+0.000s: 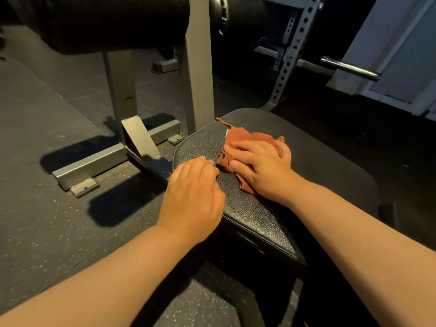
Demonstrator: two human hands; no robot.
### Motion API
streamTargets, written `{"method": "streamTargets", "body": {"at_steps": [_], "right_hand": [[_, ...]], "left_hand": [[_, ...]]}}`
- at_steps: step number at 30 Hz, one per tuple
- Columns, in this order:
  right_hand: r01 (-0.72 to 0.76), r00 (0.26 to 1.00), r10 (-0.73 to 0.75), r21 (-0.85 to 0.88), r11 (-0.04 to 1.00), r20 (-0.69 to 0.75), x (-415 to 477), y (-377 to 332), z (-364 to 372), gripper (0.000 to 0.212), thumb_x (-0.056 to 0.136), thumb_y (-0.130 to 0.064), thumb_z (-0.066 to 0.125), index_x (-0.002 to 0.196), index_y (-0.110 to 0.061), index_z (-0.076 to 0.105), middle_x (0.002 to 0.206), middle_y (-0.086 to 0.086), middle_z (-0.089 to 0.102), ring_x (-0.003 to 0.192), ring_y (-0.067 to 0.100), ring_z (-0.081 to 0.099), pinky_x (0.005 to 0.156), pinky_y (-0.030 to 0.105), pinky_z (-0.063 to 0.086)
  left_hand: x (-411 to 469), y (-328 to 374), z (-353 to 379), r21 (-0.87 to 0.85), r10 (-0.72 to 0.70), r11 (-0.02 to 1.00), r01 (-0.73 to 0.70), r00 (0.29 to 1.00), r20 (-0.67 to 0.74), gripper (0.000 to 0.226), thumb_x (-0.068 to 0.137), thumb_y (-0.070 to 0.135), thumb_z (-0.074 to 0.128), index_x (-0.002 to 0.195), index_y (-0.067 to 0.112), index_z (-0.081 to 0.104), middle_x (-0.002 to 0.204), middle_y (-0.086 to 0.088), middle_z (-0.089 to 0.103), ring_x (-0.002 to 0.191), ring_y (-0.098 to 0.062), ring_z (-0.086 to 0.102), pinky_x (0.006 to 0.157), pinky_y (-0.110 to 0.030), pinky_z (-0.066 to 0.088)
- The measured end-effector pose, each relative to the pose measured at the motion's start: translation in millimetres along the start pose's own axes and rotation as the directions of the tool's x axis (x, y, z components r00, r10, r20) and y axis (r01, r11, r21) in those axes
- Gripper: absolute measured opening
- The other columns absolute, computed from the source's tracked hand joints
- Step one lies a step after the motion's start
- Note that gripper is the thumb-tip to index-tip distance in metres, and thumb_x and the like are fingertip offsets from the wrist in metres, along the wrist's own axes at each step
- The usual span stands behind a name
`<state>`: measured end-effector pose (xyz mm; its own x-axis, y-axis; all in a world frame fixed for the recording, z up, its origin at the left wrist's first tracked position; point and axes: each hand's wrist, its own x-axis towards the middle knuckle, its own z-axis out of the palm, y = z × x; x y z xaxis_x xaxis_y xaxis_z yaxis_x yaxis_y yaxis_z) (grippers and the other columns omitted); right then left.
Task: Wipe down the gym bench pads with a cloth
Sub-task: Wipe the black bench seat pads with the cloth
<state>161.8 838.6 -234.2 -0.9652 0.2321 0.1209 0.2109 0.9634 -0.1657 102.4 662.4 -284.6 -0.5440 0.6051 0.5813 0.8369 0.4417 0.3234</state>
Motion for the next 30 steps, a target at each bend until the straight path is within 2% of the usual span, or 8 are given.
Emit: {"method": "streamTargets", "body": {"at_steps": [4,6,9,15,18,22,26,30], "right_hand": [[-0.022,0.995,0.018,0.05,0.998,0.096,3,-9,16,0.054,0.106,-0.018,0.035,0.159,-0.018,0.022,0.166,0.011,0.014,0.154,0.03,0.01,0.124,0.046,0.007],[0.088,0.963,-0.117,0.127,0.988,0.243,-18,0,15,0.073,0.101,-0.011,0.044,0.156,-0.036,0.003,0.168,0.002,0.002,0.155,0.021,0.0,0.124,0.031,0.006],[0.065,0.937,-0.187,0.377,0.924,0.296,-37,2,-9,0.074,0.104,-0.019,0.051,0.153,-0.049,0.005,0.162,-0.021,0.006,0.148,-0.007,-0.001,0.112,0.004,0.001],[-0.152,0.987,0.144,0.138,0.979,0.066,4,1,2,0.06,0.107,-0.041,0.033,0.16,-0.026,0.01,0.166,0.002,0.019,0.154,0.019,0.013,0.124,0.042,0.012],[-0.126,0.983,0.079,0.3,0.945,0.165,-15,-5,6,0.066,0.103,-0.03,0.033,0.161,-0.026,0.002,0.167,0.0,0.014,0.153,0.017,0.011,0.124,0.036,0.009],[-0.054,0.958,-0.061,0.388,0.92,0.28,-26,1,-12,0.072,0.105,-0.02,0.043,0.158,-0.037,-0.002,0.154,-0.024,0.013,0.14,-0.01,0.013,0.112,0.004,0.009],[-0.07,0.996,0.053,0.259,0.963,0.073,4,9,0,0.055,0.106,-0.036,0.043,0.157,-0.029,0.026,0.163,-0.002,0.028,0.152,0.018,0.021,0.124,0.038,0.014],[-0.143,0.976,0.095,0.244,0.959,0.195,-1,5,1,0.061,0.103,-0.045,0.045,0.158,-0.033,0.021,0.167,-0.01,0.006,0.154,0.014,-0.003,0.123,0.039,-0.004]], "left_hand": [[1,2,-3,-0.011,-0.019,1.0,0.019,1.0,0.02,0.031,0.084,0.021,0.039,0.097,0.007,0.063,0.103,-0.008,0.063,0.108,-0.029,0.057,0.099,-0.034,0.032],[2,3,-3,-0.018,-0.026,0.999,0.027,0.999,0.029,0.031,0.083,0.022,0.037,0.095,0.006,0.062,0.1,-0.008,0.06,0.105,-0.03,0.057,0.098,-0.036,0.033],[1,1,-3,-0.01,-0.016,1.0,0.016,0.999,0.035,0.032,0.083,0.022,0.038,0.096,0.004,0.061,0.099,-0.01,0.06,0.102,-0.032,0.057,0.096,-0.038,0.035],[2,-2,-2,0.013,0.009,1.0,-0.009,1.0,0.022,0.032,0.084,0.023,0.04,0.099,0.006,0.064,0.104,-0.008,0.063,0.106,-0.03,0.058,0.097,-0.036,0.034],[2,1,-1,-0.017,-0.005,1.0,0.005,1.0,0.009,0.027,0.085,0.024,0.039,0.091,0.009,0.06,0.096,-0.006,0.059,0.098,-0.027,0.056,0.093,-0.037,0.035],[4,1,-1,-0.06,0.003,0.998,-0.005,0.999,-0.045,0.011,0.083,0.021,0.04,0.079,0.014,0.047,0.084,-0.002,0.046,0.079,-0.022,0.044,0.077,-0.038,0.037],[3,-2,1,0.013,0.01,1.0,-0.01,1.0,0.007,0.028,0.083,0.022,0.041,0.094,0.006,0.06,0.096,-0.009,0.059,0.098,-0.032,0.058,0.088,-0.041,0.039],[4,0,-1,-0.003,0.005,1.0,-0.005,1.0,0.019,0.026,0.082,0.022,0.04,0.091,0.008,0.059,0.094,-0.007,0.057,0.096,-0.03,0.056,0.088,-0.04,0.039]]}}
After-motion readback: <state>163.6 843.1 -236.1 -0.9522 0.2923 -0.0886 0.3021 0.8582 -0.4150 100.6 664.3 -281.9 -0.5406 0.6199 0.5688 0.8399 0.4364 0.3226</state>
